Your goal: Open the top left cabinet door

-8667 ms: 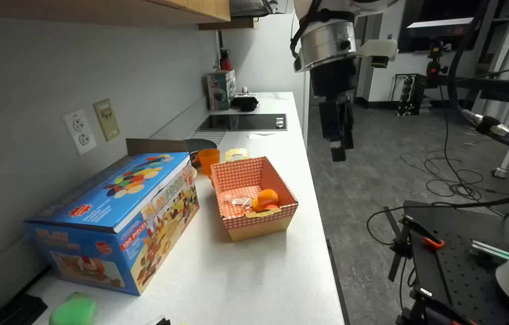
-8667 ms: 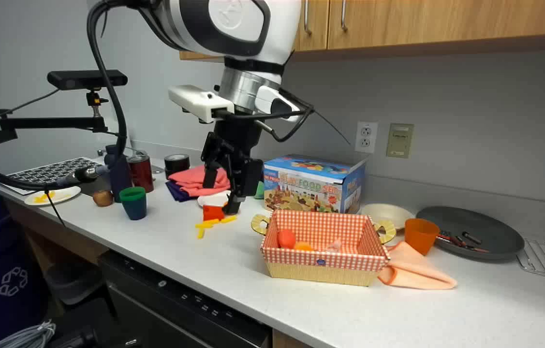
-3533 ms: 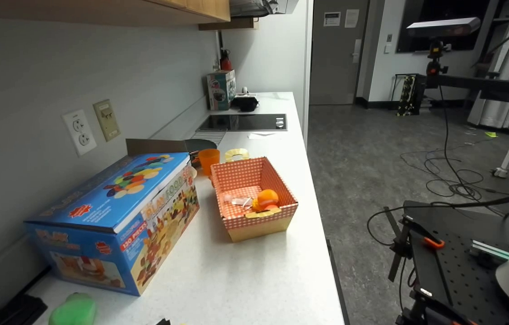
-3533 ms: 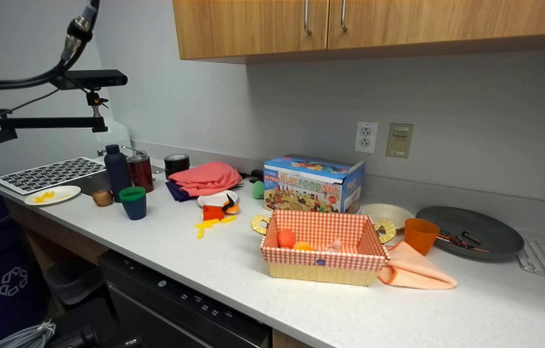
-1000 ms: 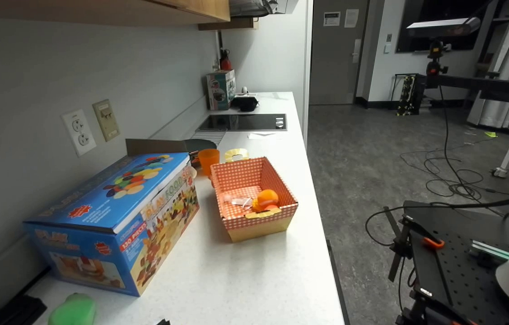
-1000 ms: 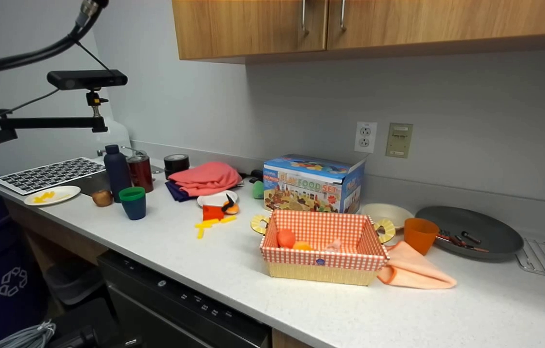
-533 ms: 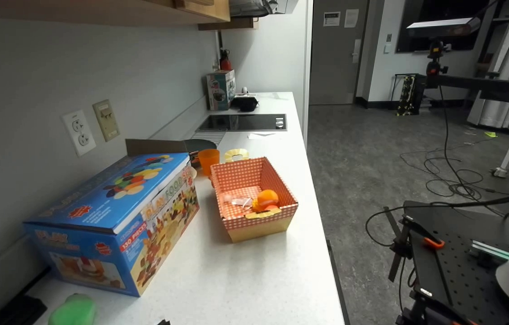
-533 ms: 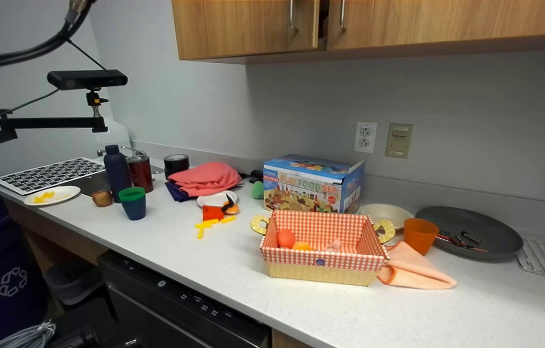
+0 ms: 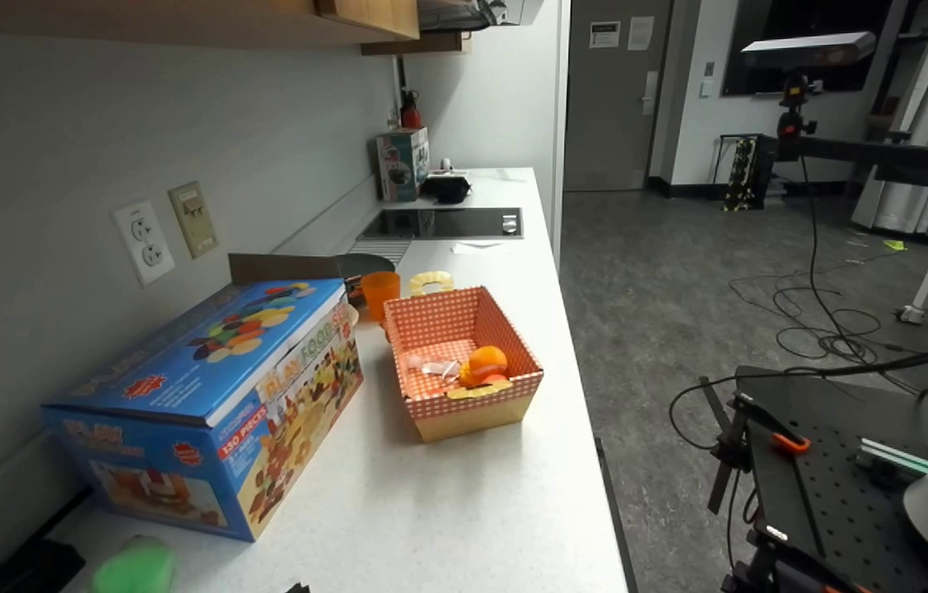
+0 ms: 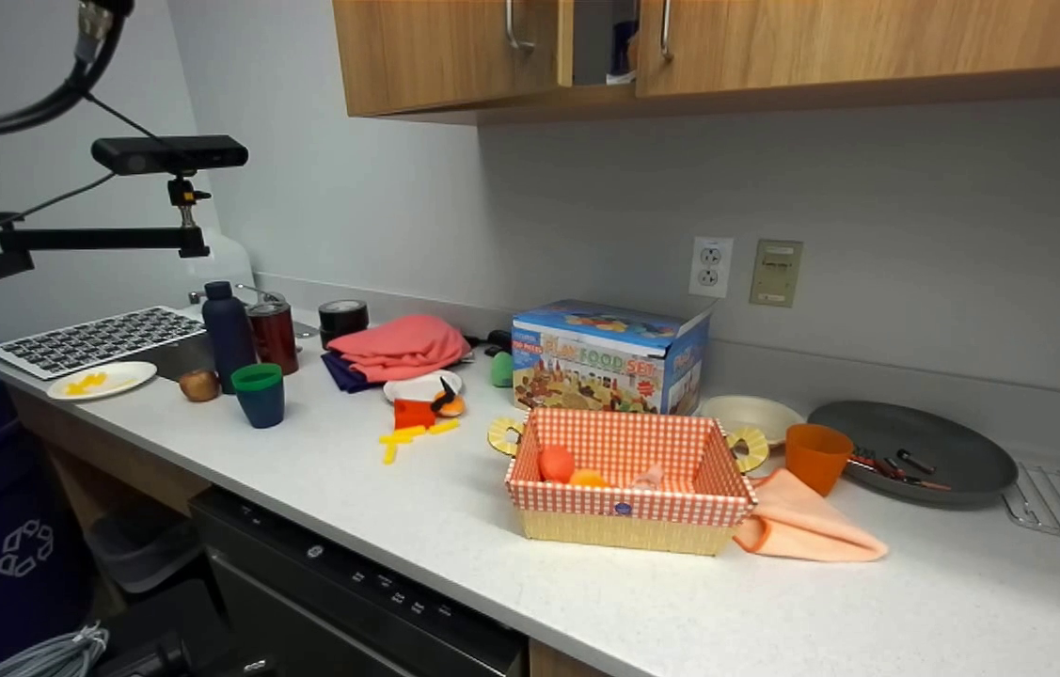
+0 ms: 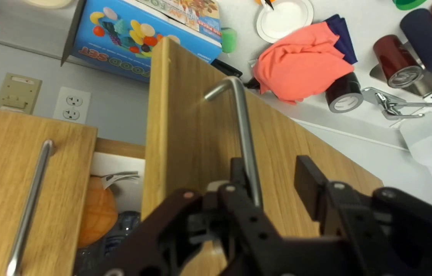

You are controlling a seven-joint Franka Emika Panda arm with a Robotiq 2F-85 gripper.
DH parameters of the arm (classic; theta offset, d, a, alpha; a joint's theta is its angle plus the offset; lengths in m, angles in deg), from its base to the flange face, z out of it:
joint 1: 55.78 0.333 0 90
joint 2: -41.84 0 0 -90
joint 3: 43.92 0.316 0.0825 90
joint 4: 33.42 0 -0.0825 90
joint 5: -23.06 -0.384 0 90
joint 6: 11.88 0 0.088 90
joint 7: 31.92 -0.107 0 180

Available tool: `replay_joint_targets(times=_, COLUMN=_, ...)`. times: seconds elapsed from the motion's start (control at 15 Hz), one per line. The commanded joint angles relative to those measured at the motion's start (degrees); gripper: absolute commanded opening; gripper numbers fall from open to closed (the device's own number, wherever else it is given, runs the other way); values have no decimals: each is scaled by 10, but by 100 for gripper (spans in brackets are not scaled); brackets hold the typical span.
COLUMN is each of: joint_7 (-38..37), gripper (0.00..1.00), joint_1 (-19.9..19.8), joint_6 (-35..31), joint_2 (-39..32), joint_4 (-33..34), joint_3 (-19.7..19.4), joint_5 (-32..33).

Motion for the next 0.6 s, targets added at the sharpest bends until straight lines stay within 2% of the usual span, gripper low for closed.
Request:
replay_joint_targets(times=0.0, joint_7=-52, gripper=6, joint_1=14, joint_6=1, joint_2=101, joint_4=-115, joint_3=39, joint_5=85)
replay_joint_targets(times=0.07, joint_7=-71, gripper=0, joint_1=10, joint_6=8, joint_2=122, joint_4=-133, joint_3=49, joint_5=128)
replay_joint_targets(times=0.2, joint_7=-129, gripper=0, joint_1=14, joint_6=30, joint_2=164, joint_4=-163, joint_3=62, joint_5=176)
replay_joint_targets(times=0.27, joint_7=-159, gripper=3, joint_1=26, joint_6=45, joint_2=184, joint_4=-173, joint_3=62, joint_5=175)
replay_joint_targets(times=0.53, joint_7=-258, gripper=3, joint_1=58, joint_6=63, joint_2=258, joint_4=-221, joint_3=75, joint_5=191)
